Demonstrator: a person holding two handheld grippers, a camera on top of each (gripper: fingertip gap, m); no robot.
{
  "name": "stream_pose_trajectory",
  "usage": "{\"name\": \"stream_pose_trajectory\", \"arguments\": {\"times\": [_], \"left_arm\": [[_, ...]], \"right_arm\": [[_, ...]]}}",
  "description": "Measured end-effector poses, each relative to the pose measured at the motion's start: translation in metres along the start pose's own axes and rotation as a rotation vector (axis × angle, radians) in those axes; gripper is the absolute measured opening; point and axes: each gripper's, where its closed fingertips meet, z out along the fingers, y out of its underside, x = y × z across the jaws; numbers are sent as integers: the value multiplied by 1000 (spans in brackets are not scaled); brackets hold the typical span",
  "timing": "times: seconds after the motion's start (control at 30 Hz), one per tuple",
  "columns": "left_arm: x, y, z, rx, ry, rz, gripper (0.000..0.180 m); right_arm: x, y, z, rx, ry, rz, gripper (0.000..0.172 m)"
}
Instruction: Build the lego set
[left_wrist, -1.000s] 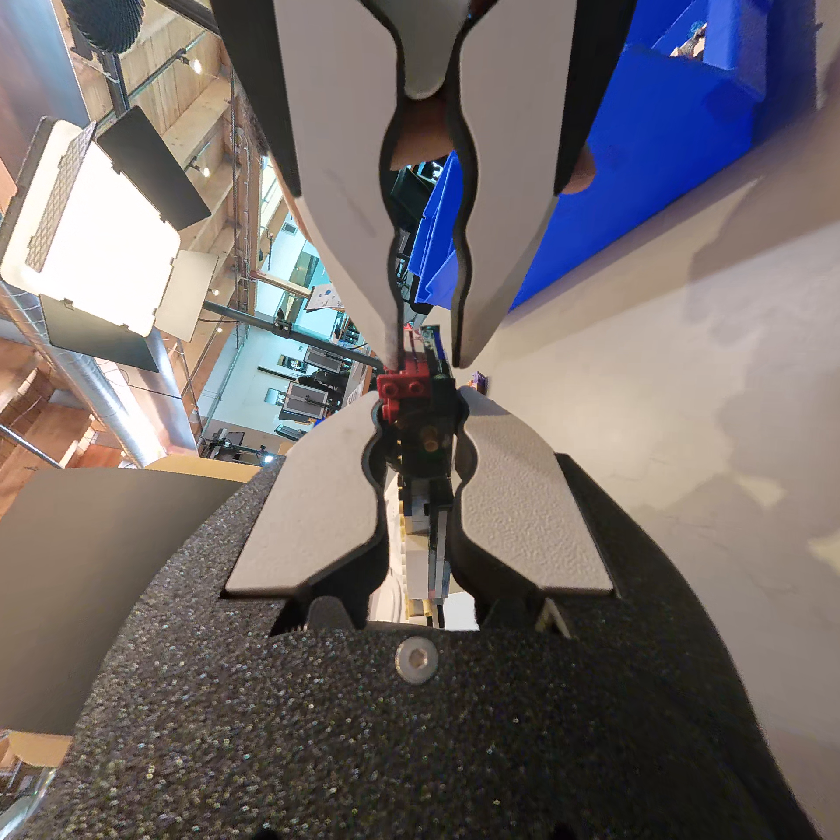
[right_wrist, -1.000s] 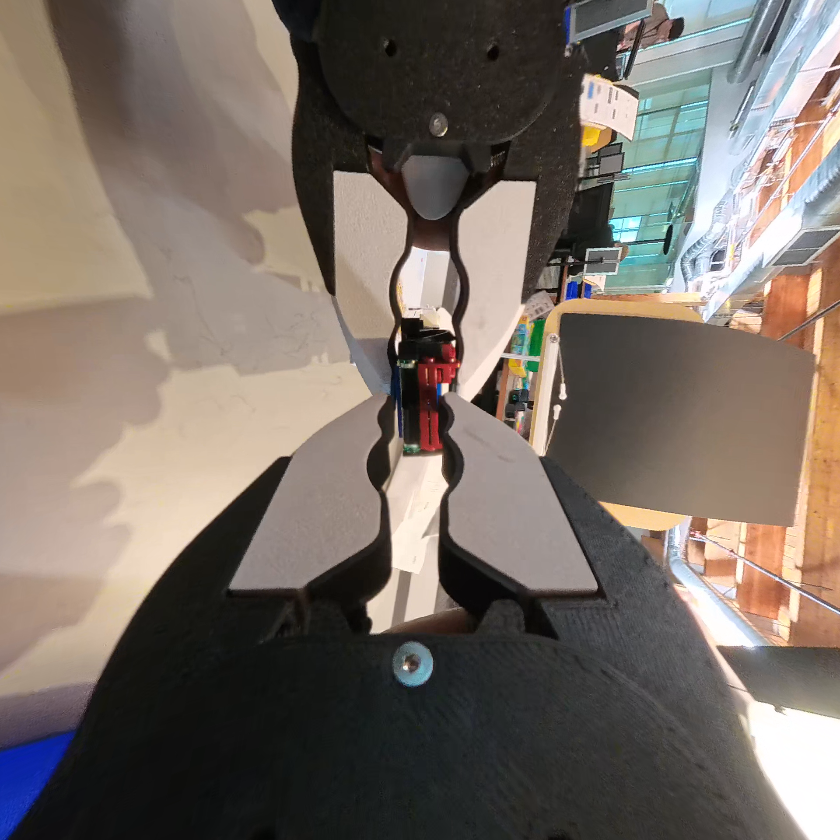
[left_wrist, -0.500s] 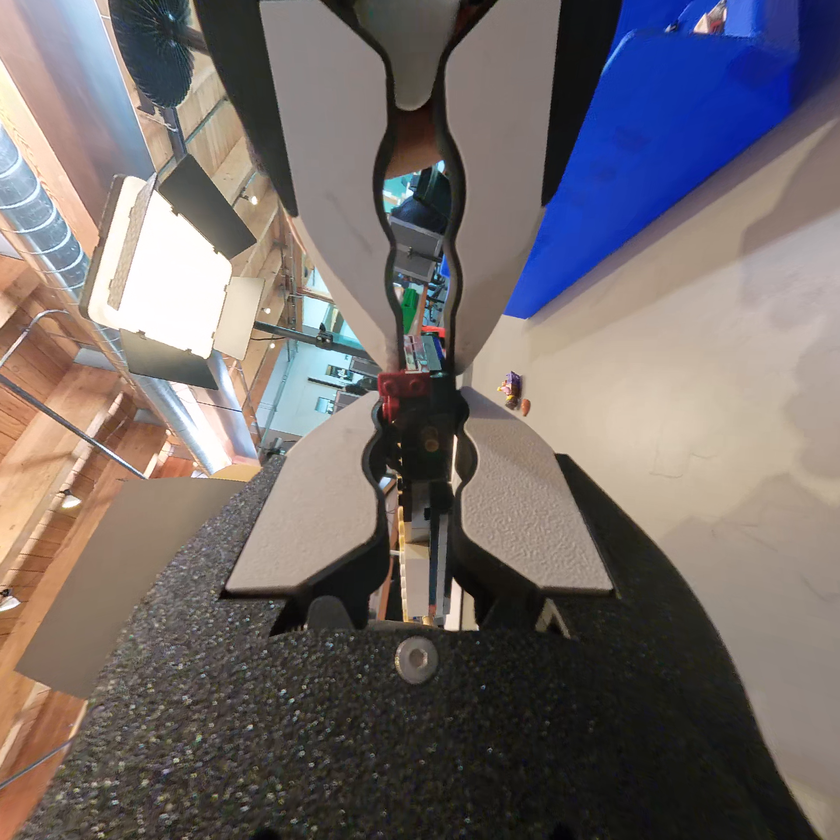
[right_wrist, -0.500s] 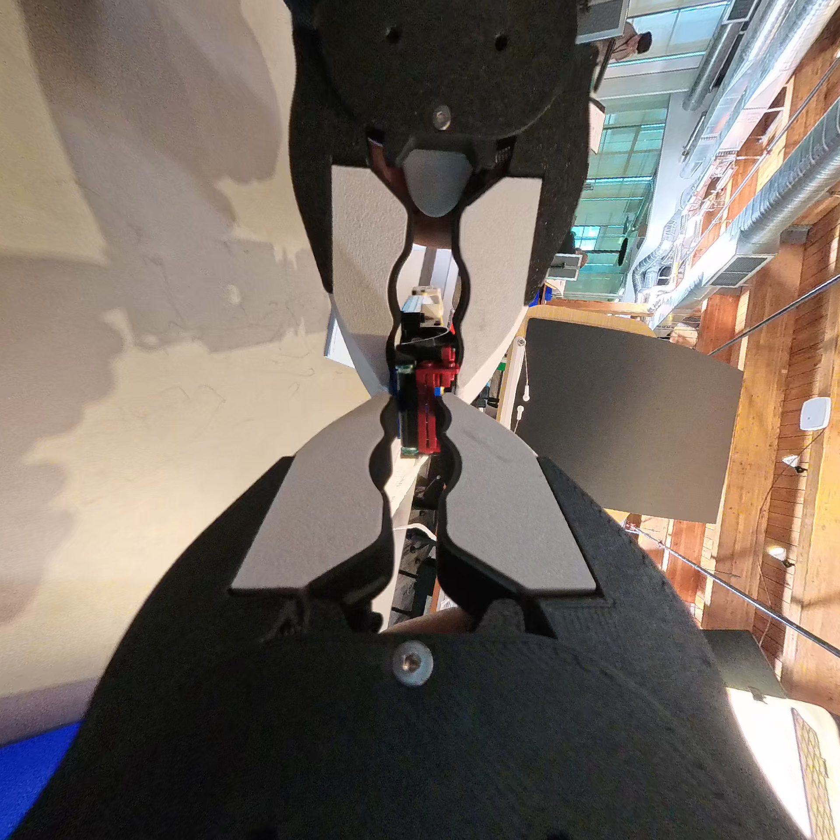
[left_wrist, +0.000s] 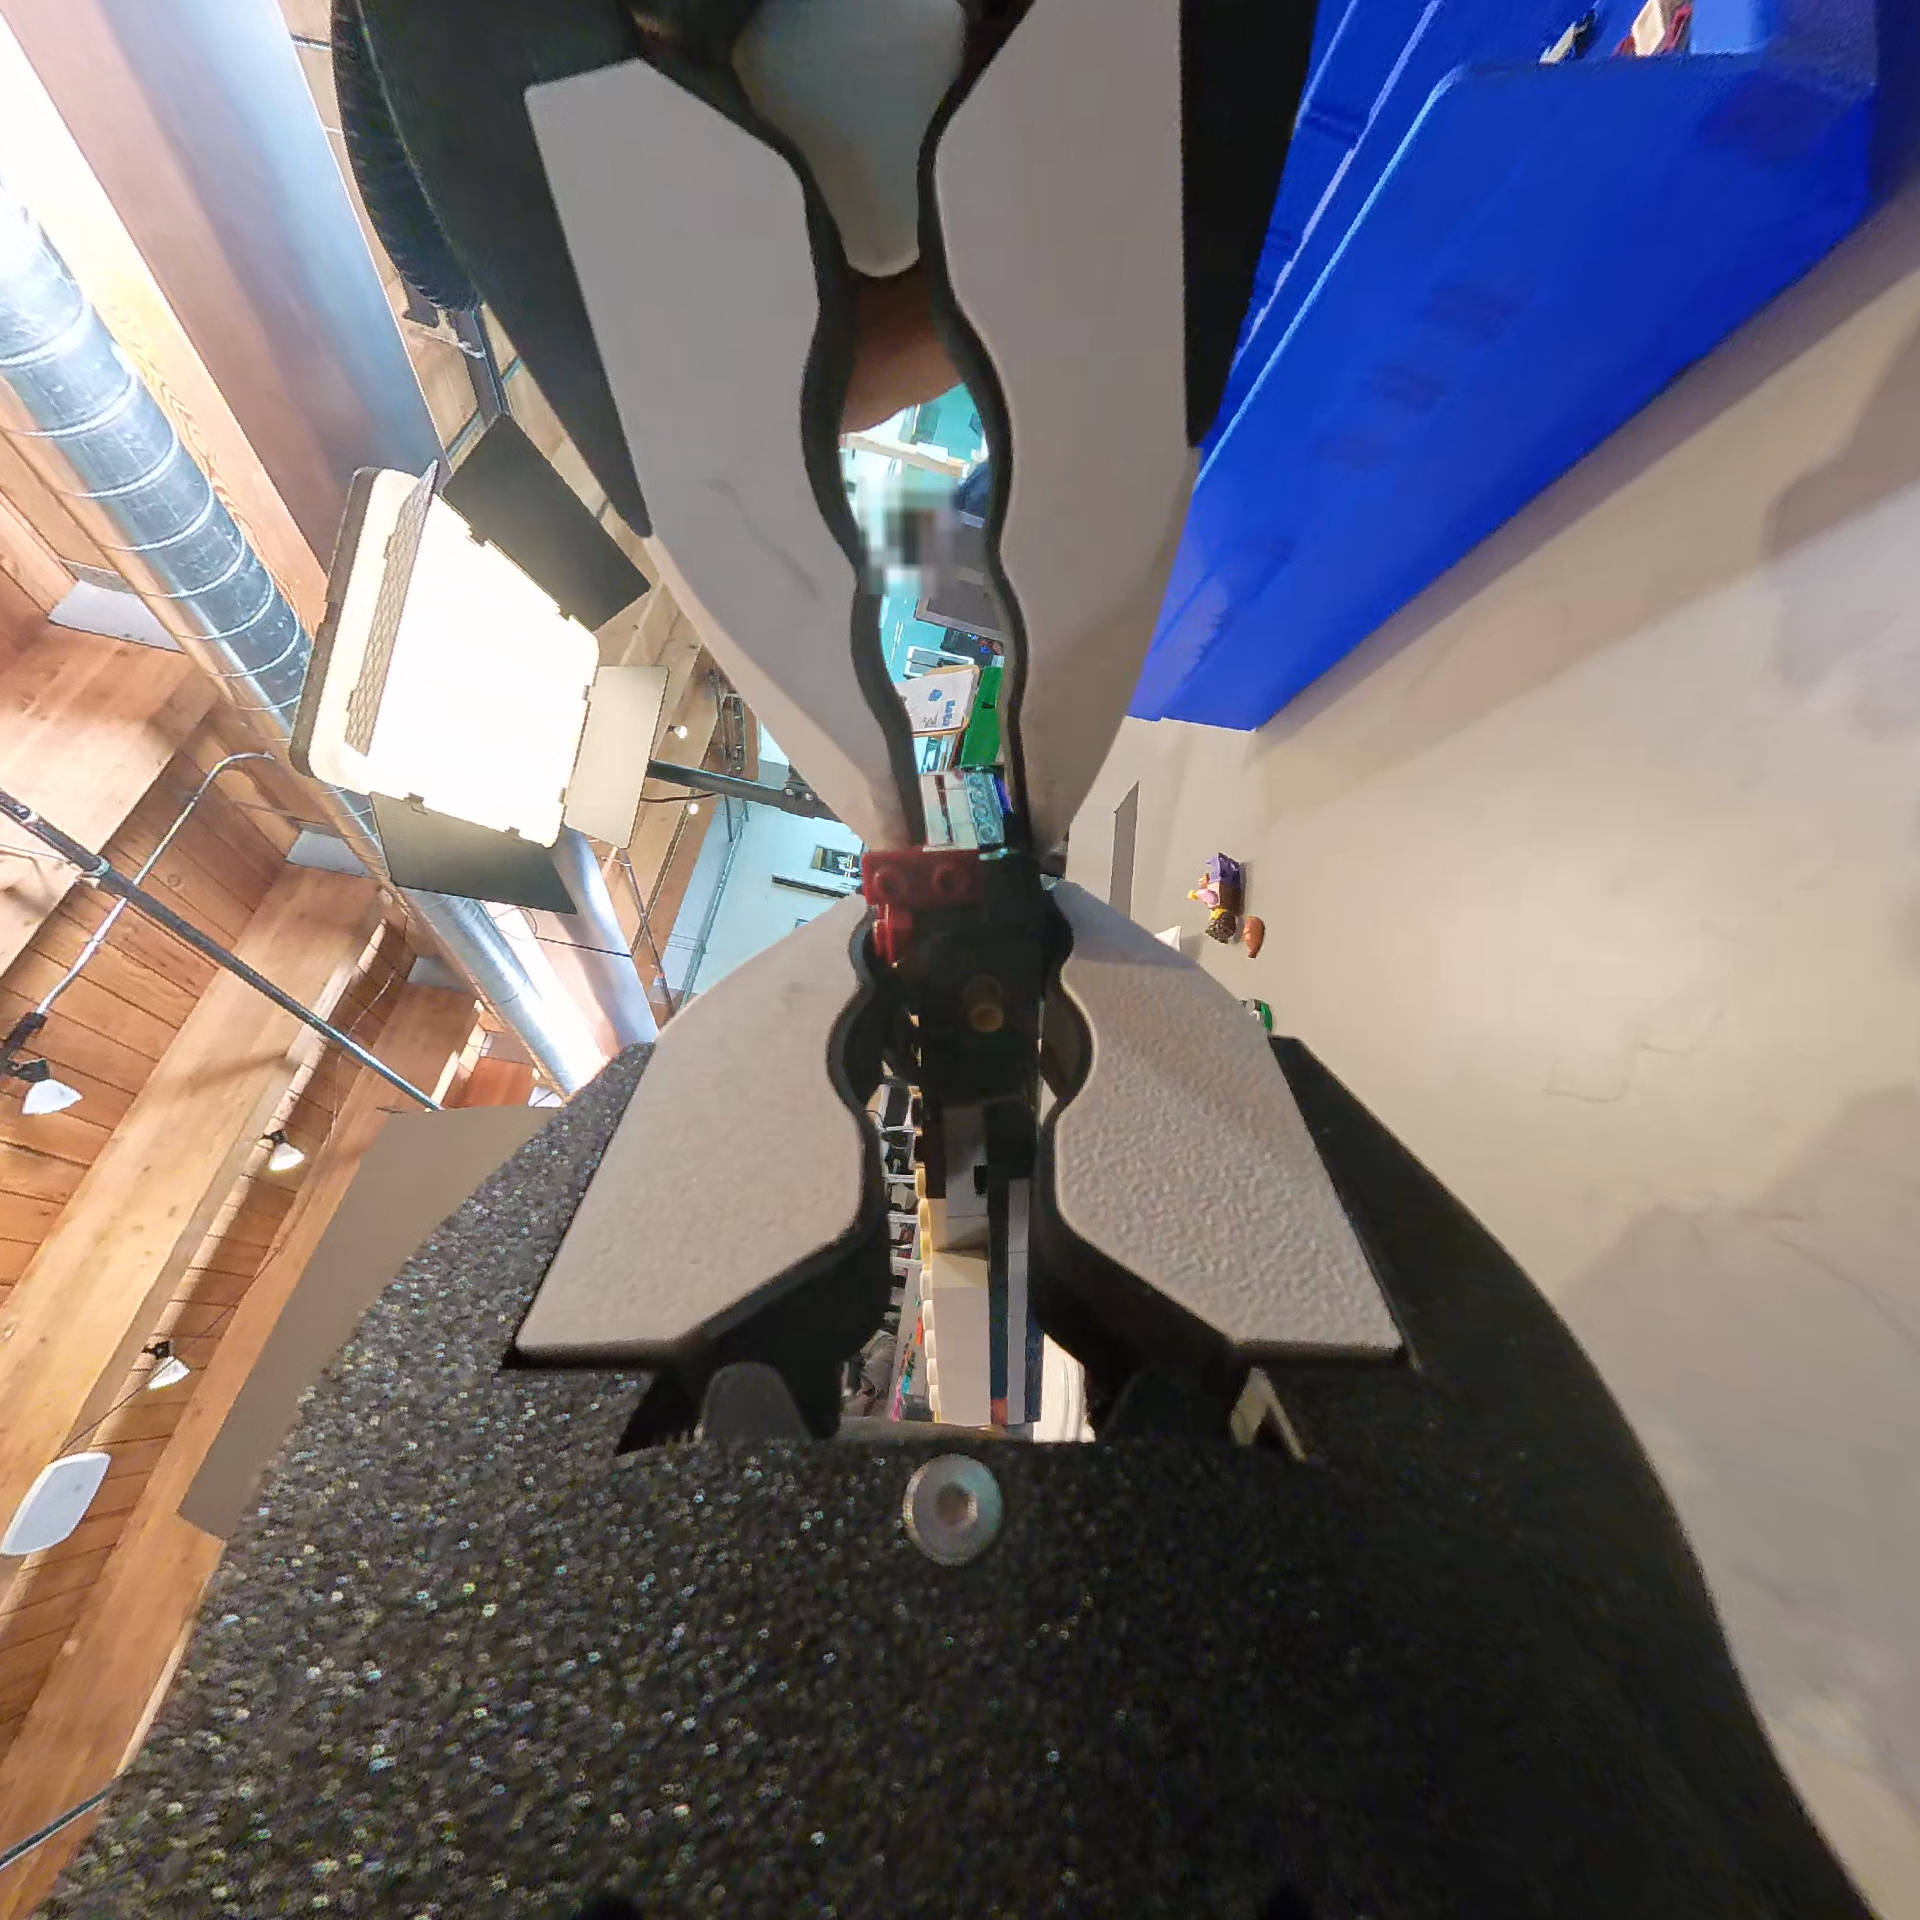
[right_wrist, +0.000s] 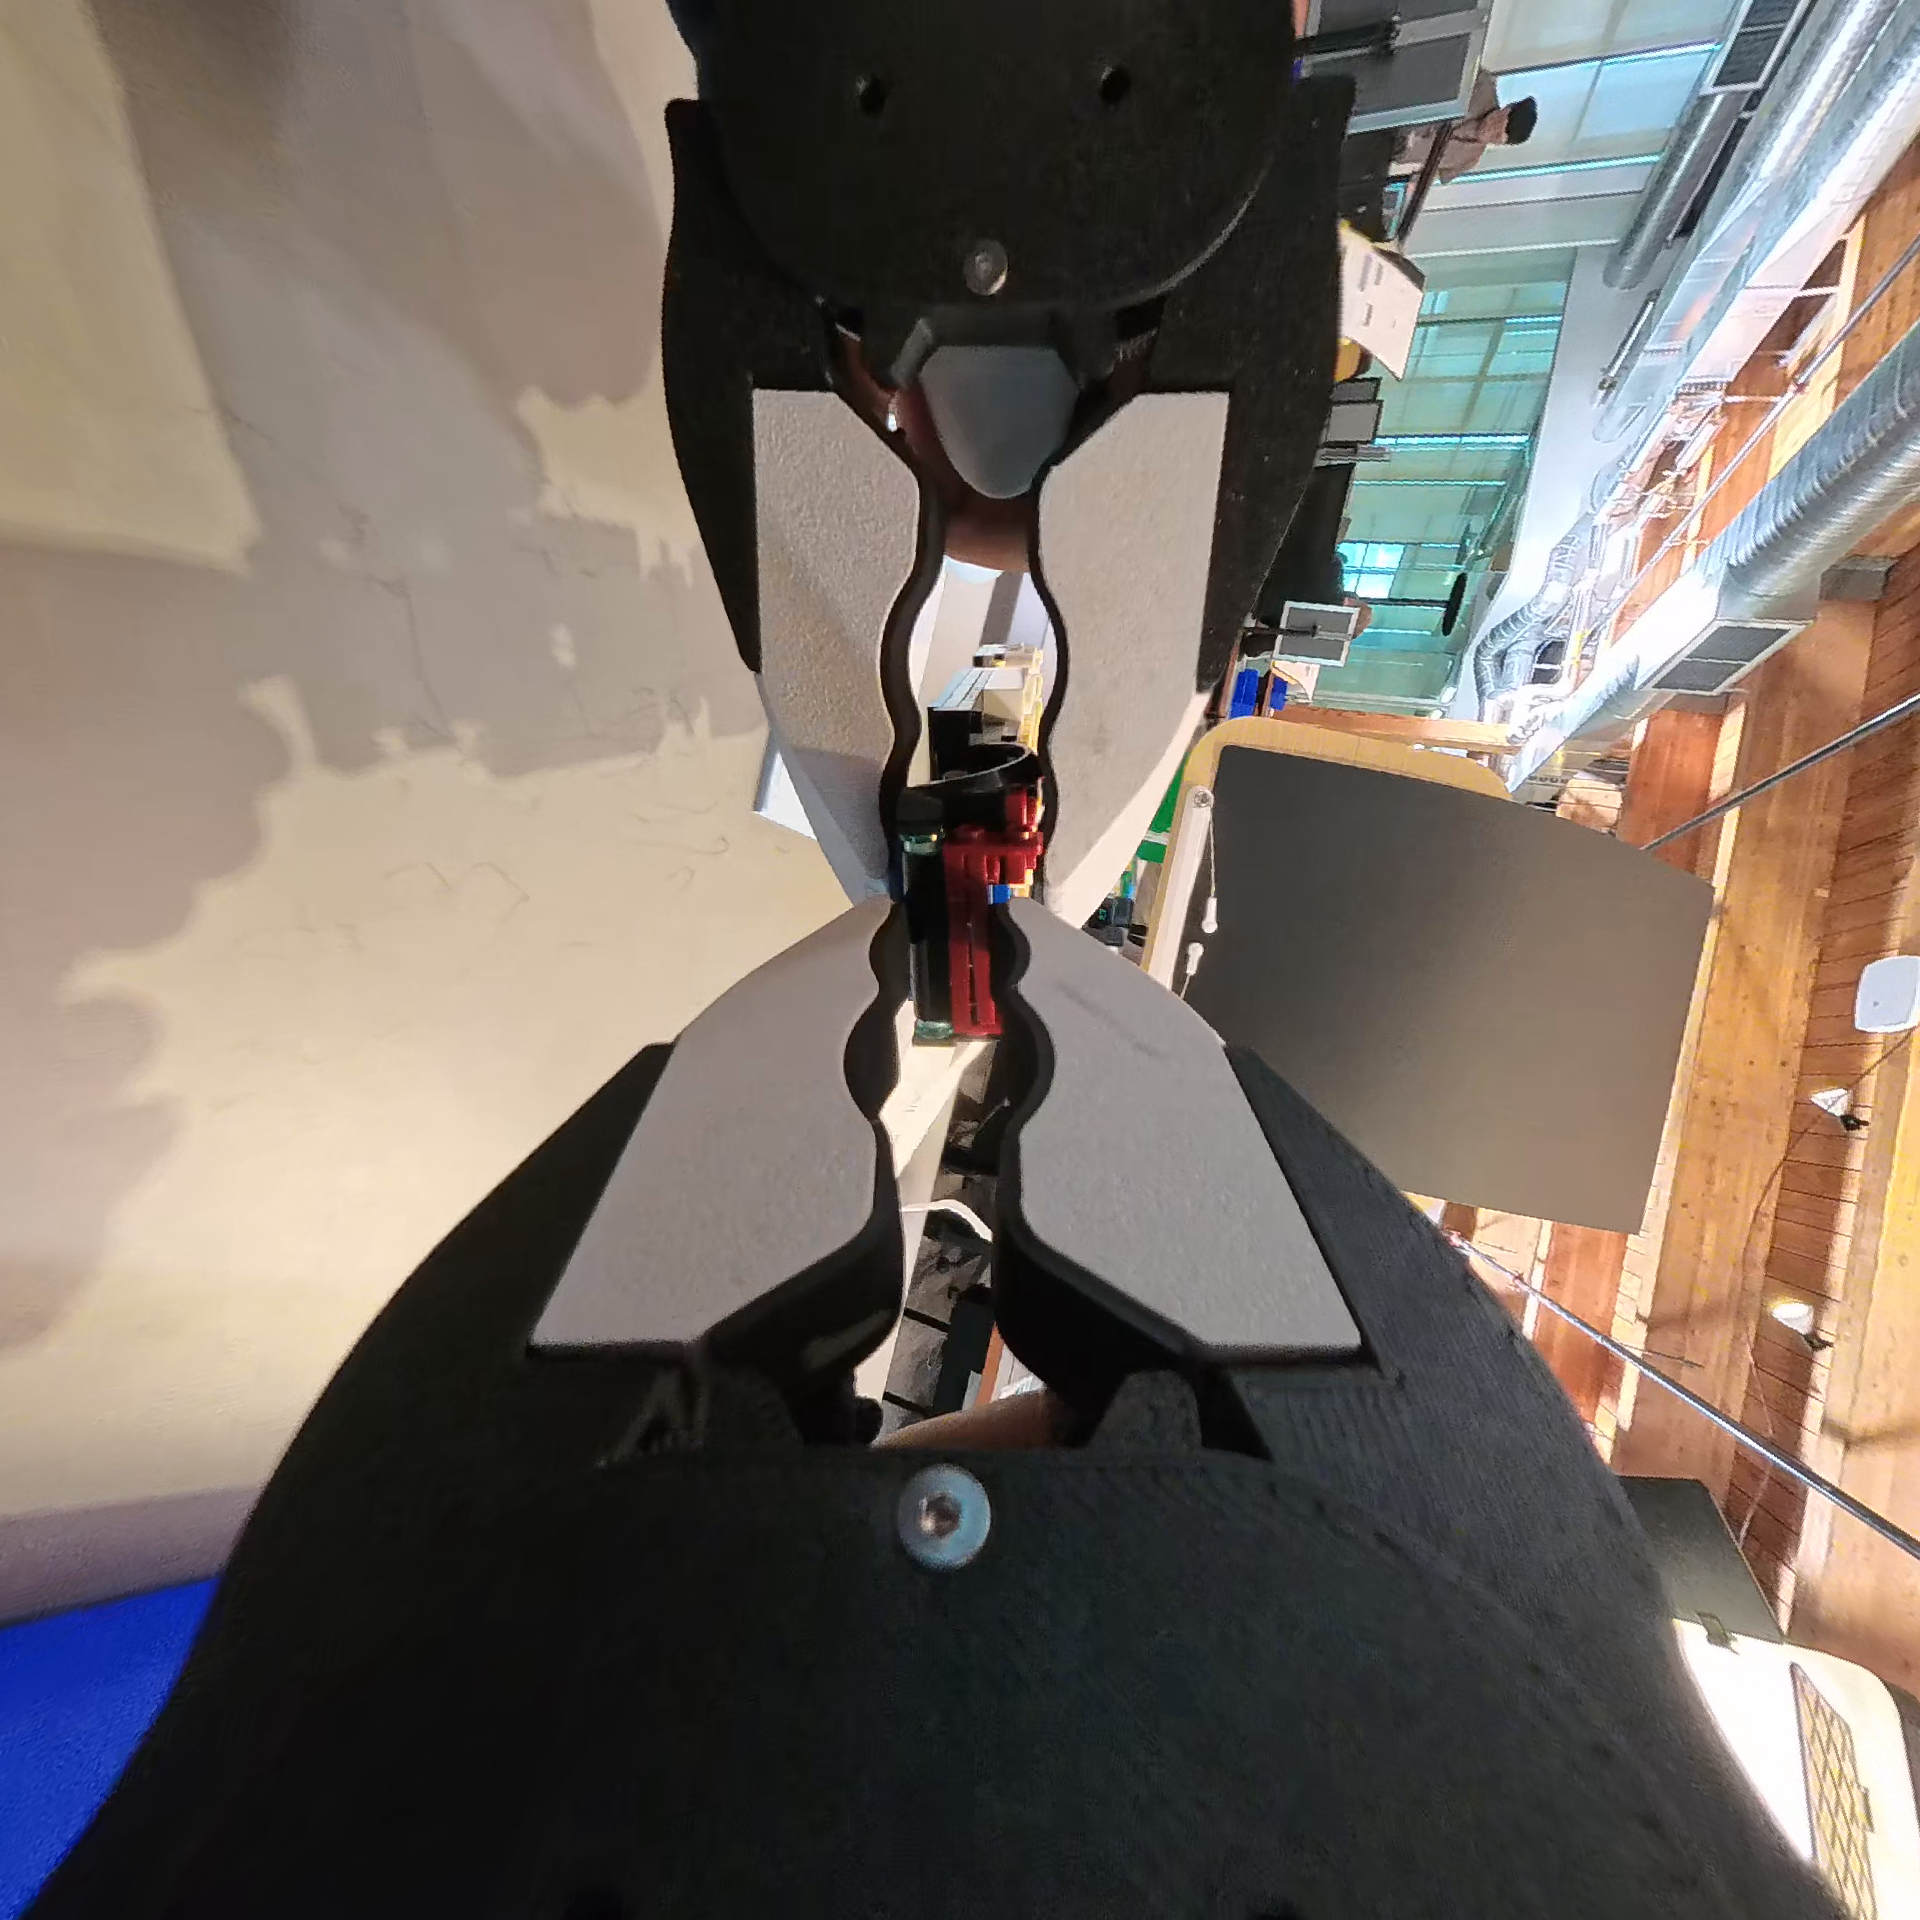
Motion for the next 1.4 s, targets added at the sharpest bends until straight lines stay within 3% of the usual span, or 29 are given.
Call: {"name": "stream_pose_trajectory", "arguments": {"times": [0.67,0.9,1.17,1.4], "left_arm": [[-4,4,0,-3,-35,-52,27],[-4,12,0,-21,-76,-55,26],[7,2,2,51,-19,-144,27],[6,3,3,16,-33,-73,26]], "right_arm": [[4,2,3,-5,27,42,15],[2,14,-10,-28,93,203,39],[-7,15,-14,-29,112,193,33],[-7,9,-9,-12,111,148,27]]}}
